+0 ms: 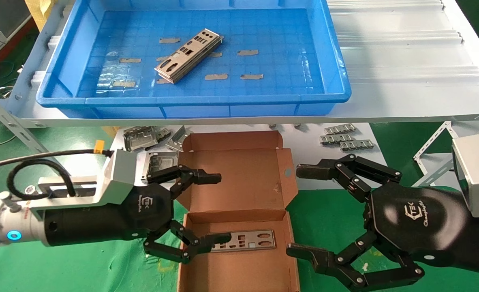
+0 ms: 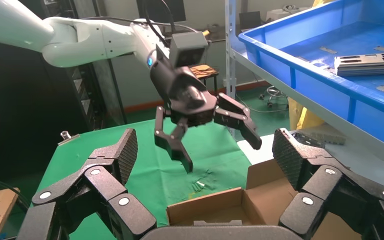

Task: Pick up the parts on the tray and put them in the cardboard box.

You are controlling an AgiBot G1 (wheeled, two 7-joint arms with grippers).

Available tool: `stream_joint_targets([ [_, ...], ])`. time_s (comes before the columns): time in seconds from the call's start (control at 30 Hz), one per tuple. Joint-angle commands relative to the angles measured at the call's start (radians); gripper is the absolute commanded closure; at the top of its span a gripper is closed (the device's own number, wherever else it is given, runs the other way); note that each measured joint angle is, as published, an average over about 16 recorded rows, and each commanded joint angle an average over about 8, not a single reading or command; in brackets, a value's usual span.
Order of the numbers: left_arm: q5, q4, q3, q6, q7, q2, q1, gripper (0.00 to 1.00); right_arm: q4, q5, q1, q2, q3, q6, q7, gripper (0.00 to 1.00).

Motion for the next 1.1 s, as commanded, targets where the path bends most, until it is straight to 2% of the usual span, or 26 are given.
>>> stream_joint_targets([
  [0.03,-0.013,-0.023,-0.012,0.001,-0.013,-0.018,0.011,0.0,0.0,0.0,0.0,0.0,0.0,0.0,0.0,0.0],
  [1.1,-0.219,-0.389,-0.206,0.017,-0.217,-0.29,0.187,0.0,0.0,0.0,0.0,0.0,0.0,0.0,0.0,0.0],
])
